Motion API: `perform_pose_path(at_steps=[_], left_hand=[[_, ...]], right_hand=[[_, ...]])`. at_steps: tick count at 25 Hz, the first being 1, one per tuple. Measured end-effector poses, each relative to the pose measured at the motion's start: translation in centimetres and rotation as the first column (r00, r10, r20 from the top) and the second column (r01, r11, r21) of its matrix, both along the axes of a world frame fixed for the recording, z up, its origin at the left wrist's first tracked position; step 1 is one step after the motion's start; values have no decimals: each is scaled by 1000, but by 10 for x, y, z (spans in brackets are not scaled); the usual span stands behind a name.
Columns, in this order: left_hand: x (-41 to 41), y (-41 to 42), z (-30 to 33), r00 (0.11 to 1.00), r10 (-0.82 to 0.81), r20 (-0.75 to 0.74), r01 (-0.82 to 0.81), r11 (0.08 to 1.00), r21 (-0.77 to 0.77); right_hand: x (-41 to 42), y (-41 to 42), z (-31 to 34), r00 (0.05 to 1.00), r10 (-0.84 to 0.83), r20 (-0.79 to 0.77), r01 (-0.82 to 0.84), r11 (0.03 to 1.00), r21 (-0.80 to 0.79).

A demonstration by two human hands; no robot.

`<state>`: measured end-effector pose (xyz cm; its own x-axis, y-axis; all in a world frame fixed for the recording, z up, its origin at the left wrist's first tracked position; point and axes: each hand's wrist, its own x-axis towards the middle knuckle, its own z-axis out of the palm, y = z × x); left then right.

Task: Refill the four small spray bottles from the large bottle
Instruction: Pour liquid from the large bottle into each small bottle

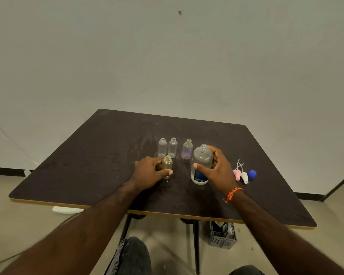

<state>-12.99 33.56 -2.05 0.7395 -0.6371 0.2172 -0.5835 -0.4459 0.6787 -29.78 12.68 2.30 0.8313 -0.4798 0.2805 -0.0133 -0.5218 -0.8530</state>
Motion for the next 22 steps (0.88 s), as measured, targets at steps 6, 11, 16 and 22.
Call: perform_pose_path(at_steps=[6, 11, 16, 22], left_hand=[[1, 18, 5, 993, 7, 121, -10, 1000, 17], [0, 22, 8, 981, 2, 195, -13, 998, 54], [-6, 19, 16, 970, -30, 242, -7, 988, 152], [-9, 18, 21, 952, -53, 300, -15, 975, 221]], right_hand=[[5, 10, 7, 998, 15, -53, -30, 949, -313], [15, 19, 15, 993, -19, -117, -41, 869, -494], [26, 30, 22, 978, -75, -195, -52, 816, -576], [32, 28, 14, 950, -111, -290, -115, 742, -661]])
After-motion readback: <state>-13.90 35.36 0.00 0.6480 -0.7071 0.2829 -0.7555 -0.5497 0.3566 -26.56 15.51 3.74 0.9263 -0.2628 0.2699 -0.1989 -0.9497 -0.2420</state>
